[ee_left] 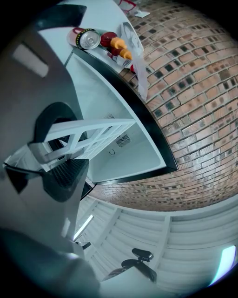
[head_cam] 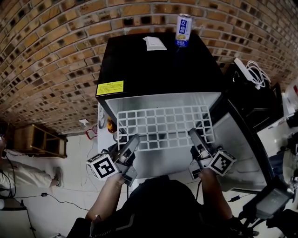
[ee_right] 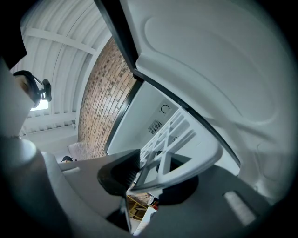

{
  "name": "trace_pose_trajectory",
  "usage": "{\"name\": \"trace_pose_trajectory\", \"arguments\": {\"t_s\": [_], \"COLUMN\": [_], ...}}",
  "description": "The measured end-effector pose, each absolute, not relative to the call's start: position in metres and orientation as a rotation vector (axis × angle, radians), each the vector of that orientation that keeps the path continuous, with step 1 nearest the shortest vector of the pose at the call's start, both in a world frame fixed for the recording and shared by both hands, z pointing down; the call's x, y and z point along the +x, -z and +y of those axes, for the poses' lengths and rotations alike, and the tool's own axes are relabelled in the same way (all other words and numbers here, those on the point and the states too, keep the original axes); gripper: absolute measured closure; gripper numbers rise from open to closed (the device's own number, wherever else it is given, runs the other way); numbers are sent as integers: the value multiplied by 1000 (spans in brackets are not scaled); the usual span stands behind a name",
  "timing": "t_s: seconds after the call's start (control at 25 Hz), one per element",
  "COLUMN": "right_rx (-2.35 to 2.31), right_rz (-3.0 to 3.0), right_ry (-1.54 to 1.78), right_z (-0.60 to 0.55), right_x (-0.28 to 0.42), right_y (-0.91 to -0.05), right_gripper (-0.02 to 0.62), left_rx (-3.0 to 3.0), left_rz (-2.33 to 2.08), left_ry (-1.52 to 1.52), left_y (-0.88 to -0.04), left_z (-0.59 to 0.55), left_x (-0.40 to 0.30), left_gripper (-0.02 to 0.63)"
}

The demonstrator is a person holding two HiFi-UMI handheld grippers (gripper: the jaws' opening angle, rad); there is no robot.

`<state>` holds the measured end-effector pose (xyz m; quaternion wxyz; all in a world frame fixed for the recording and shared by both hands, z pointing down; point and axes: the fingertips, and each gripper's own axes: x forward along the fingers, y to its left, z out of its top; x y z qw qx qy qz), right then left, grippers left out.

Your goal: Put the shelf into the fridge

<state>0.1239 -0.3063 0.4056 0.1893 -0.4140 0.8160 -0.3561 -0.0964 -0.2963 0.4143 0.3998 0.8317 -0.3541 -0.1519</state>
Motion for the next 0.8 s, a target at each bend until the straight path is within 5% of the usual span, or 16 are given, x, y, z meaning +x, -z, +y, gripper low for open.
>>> {"name": "trace_pose_trajectory", "arguments": {"t_s": [0.8], "right_rx": [-1231], "right_rz": [2211], "right_ry": [1032], "right_z": [-336], "right_x": [121], "right_y": [-407], "right_gripper": [472], "left_rx": [2014], "left_rz": [-926], "left_ry": [432], "left_y": [-417], "left_z": [-322], "left_x": [-101], "left_gripper": [509]}}
